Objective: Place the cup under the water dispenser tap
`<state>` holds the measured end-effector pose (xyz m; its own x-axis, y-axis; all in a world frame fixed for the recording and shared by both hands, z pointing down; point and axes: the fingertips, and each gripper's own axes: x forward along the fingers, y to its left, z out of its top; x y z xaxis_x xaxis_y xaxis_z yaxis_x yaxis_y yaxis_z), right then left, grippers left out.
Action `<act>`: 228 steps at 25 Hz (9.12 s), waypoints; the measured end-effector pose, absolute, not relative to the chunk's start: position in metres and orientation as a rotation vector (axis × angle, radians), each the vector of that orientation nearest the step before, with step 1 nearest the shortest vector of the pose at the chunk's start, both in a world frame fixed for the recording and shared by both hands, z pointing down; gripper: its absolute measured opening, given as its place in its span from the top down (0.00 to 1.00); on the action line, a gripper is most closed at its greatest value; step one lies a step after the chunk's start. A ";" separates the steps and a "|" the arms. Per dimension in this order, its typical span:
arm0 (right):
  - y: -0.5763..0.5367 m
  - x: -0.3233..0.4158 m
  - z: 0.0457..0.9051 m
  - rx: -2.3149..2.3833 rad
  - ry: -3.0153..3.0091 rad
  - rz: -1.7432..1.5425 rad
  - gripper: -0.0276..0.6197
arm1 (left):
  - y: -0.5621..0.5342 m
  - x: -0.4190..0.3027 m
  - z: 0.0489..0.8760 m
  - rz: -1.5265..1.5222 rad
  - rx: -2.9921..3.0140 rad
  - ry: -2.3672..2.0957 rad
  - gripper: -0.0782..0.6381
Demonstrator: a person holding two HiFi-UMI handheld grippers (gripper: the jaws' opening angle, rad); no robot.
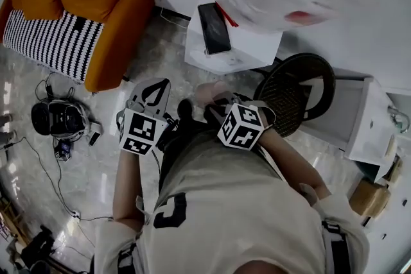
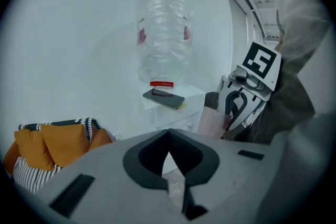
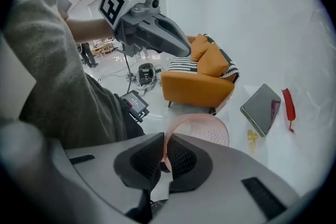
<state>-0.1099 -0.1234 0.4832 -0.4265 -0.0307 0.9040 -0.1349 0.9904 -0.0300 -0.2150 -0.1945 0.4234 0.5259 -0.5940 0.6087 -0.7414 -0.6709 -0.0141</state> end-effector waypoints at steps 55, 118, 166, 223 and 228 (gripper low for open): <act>-0.203 -0.102 0.708 0.225 -1.683 -0.096 0.90 | -0.195 -0.168 0.524 0.766 2.433 -0.819 0.81; -0.275 -0.097 0.818 0.344 -1.611 -0.081 0.89 | -0.141 -0.178 0.591 0.793 2.273 -0.767 0.81; -0.217 -0.181 0.532 0.475 -2.301 0.083 0.80 | -0.203 -0.259 0.466 0.742 2.391 -1.111 0.81; -0.178 -0.096 0.256 0.910 -2.740 0.064 0.91 | -0.179 -0.168 0.289 0.394 2.731 -1.129 0.81; -0.150 -0.043 0.255 0.927 -2.775 0.100 0.91 | -0.159 -0.111 0.276 0.358 2.758 -1.073 0.81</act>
<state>-0.0426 -0.1498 0.2546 -0.7788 -0.5863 0.2230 -0.6008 0.7994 0.0036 -0.1108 -0.1593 0.2756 0.7139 -0.6425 0.2784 -0.6810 -0.7296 0.0624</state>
